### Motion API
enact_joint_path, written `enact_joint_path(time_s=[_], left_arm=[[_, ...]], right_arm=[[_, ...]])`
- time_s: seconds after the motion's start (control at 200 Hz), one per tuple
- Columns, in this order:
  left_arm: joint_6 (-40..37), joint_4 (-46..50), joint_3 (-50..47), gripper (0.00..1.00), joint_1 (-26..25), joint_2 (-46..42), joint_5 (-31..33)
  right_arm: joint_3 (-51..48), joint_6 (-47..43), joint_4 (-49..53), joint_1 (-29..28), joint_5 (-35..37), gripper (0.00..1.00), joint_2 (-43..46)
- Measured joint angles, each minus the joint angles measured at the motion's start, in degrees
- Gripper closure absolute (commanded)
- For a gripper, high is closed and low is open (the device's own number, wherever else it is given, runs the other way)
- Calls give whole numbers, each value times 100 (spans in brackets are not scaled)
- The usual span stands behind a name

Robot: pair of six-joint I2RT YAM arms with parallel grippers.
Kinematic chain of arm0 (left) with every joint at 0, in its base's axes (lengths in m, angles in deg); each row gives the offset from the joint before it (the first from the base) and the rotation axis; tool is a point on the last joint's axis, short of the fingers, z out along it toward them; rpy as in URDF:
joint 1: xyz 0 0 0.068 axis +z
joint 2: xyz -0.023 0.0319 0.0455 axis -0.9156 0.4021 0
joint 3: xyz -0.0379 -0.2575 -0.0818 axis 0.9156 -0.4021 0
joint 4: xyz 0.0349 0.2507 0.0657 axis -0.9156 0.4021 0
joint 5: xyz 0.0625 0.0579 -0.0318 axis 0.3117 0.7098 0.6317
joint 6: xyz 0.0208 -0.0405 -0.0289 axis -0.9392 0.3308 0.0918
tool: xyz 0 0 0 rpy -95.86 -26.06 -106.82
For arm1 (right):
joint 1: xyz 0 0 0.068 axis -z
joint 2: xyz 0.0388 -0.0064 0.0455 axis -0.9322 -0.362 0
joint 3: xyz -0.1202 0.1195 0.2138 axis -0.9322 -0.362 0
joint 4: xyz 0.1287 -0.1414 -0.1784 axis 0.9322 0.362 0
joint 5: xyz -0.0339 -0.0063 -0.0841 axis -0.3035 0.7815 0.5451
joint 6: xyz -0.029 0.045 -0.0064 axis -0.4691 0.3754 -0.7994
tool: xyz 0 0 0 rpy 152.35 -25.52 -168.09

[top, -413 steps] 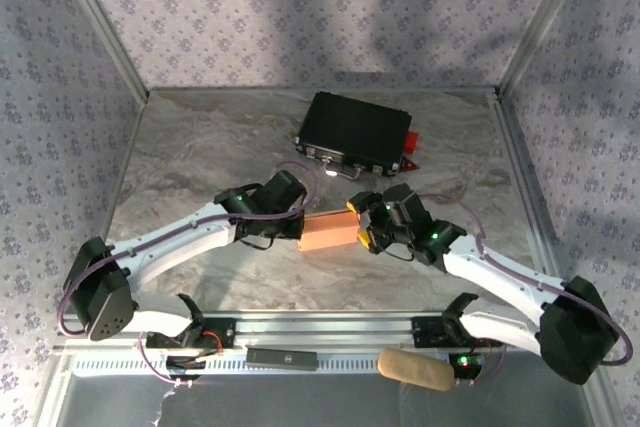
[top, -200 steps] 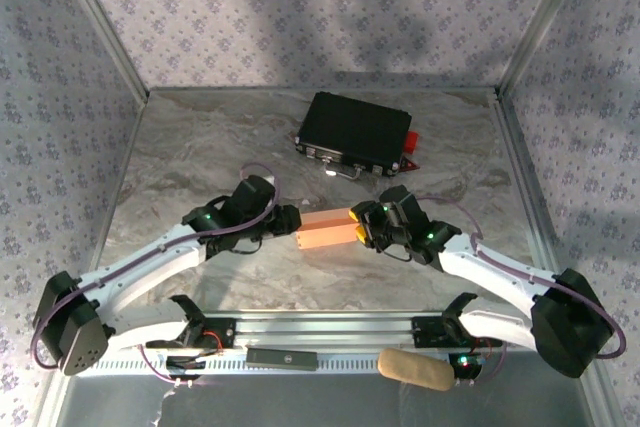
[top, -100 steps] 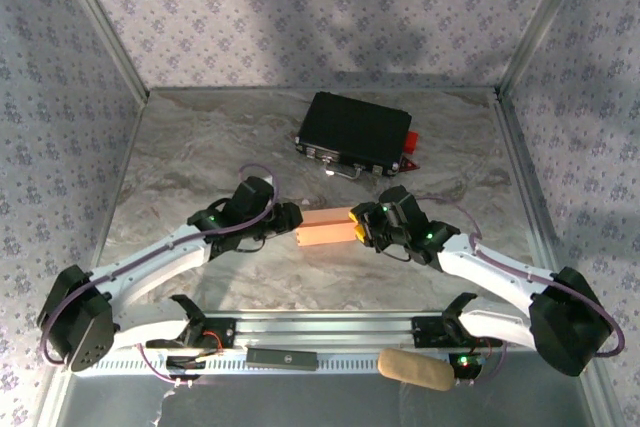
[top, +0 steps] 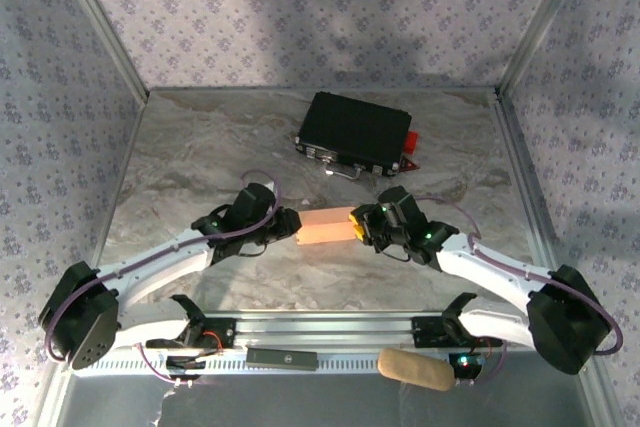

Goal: Fold the paper box

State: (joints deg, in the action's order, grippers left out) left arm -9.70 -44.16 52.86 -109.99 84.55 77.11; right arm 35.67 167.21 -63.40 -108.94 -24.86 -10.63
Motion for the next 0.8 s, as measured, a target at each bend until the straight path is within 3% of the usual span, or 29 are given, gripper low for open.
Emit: enact_joint_path(time_s=[0.24,0.33,0.4,0.57,0.8], left_arm=[[17,-50,-11,84,0,-17,-13],[4,-2,-11,77,0,-68,-13],[-20,107,-11,67,-2,-155,-11],[-26,468,2,61,-2,-584,76],[-79,811,229,61,0,-920,273]], right_arm=[[0,-4,-37,13,-2,75,-26],[2,-50,-66,63,-59,76,-46],[7,-118,-63,125,-118,67,-55],[72,-328,372,153,-111,35,7],[686,-245,1384,-389,382,27,306]])
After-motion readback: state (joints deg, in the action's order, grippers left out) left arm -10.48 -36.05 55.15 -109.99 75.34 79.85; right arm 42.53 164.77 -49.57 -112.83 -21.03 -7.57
